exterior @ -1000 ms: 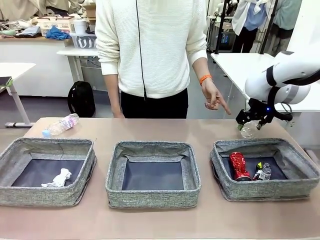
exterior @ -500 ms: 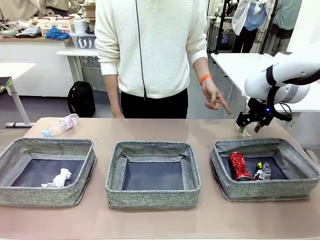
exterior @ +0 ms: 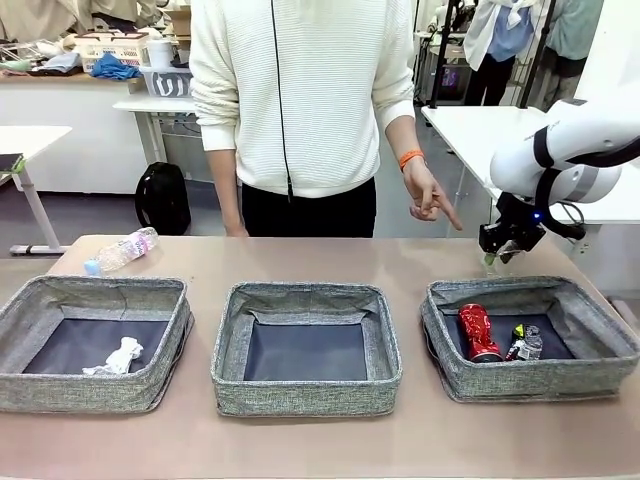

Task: Sort the waste into the appropriate baskets.
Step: Pick up the waste item pointed out by the person.

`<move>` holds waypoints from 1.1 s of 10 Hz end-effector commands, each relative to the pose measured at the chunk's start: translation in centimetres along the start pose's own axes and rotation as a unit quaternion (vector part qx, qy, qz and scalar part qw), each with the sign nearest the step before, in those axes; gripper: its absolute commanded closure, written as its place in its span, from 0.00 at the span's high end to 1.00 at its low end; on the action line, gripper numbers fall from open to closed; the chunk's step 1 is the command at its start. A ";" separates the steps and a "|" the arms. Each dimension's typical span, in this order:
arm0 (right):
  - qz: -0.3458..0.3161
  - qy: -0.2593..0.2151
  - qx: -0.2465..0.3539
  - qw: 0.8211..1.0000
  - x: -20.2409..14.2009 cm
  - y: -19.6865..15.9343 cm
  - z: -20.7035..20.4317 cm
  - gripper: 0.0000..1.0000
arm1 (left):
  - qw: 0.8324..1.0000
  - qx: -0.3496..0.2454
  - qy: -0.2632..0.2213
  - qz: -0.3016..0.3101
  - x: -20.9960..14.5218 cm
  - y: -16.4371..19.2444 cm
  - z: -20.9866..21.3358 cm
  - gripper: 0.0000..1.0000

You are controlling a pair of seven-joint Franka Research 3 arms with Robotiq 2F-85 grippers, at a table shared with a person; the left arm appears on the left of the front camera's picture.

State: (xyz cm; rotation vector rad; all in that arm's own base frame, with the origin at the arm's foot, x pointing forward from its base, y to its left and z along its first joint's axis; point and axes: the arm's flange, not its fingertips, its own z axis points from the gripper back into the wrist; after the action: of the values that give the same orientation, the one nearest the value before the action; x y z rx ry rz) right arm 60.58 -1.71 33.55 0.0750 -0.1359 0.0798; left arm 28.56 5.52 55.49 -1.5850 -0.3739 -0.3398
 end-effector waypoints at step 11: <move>-0.149 -0.025 0.033 0.988 -10.3 4.4 23.7 0.36 | 1.000 -0.006 0.002 -0.011 0.0 -0.2 -0.1 1.00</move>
State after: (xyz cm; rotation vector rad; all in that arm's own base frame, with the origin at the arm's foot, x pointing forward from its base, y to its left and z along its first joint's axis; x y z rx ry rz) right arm 50.60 -1.71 54.21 0.1633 -0.1490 -0.1643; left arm 28.54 5.50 55.54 -1.5841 -0.3743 -0.3414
